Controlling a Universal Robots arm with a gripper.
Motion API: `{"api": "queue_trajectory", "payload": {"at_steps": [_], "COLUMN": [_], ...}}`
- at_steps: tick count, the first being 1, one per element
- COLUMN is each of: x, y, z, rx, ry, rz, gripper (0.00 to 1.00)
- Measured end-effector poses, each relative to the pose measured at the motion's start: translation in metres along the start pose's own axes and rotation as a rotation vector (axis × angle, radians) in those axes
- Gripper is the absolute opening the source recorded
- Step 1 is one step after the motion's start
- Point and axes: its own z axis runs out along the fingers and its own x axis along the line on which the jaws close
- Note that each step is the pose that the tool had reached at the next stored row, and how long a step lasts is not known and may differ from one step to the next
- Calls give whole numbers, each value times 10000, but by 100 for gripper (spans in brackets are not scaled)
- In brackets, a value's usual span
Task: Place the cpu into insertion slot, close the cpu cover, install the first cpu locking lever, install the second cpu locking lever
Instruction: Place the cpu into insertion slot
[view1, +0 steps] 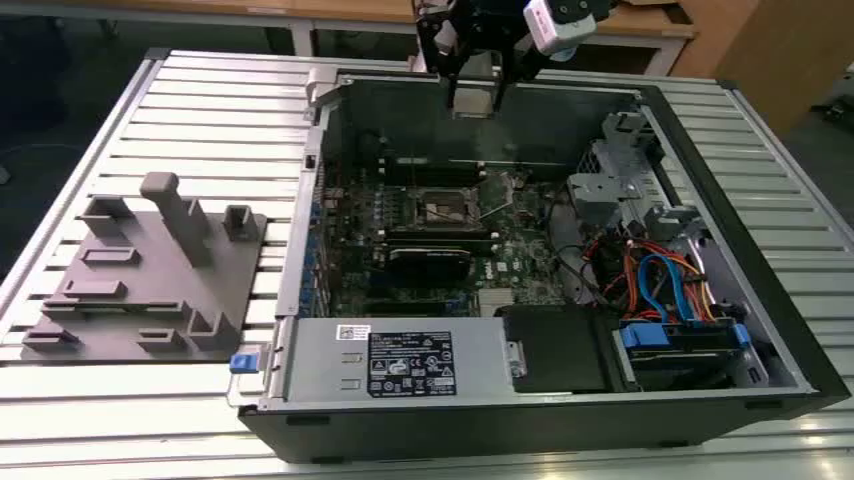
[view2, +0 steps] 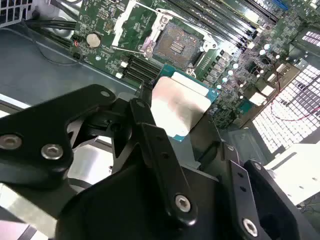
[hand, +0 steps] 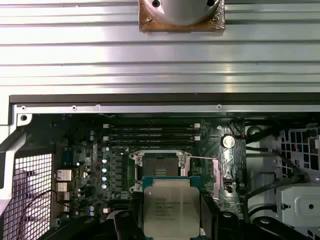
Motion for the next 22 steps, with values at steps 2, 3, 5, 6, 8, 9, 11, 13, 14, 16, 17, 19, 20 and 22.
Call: {"api": "queue_trajectory", "payload": {"at_steps": [2, 3, 5, 6, 8, 9, 11, 13, 14, 16, 17, 19, 20, 22], "x": [0, 0, 0, 0, 0, 0, 0, 0, 0, 0, 0, 0, 0, 0], "y": [0, 0, 0, 0, 0, 0, 0, 0, 0, 0, 0, 0, 0, 0], "z": [0, 0, 0, 0, 0, 0, 0, 0, 0, 0, 0, 0, 0, 0], "rx": [0, 0, -1, 0, 0, 0, -1, -1, -1, -2, -2, -4, -6, -7], "ry": [0, 0, 0, 0, 0, 0, 0, -1, -3, -9, -12, -21, -26, -34], "rz": [0, 0, 0, 0, 0, 0, 2, 17, 37, 101, 141, 236, 288, 390], "gripper": [54, 54, 54, 54, 54, 54, 54, 54, 54, 54, 54, 54, 54, 54]}}
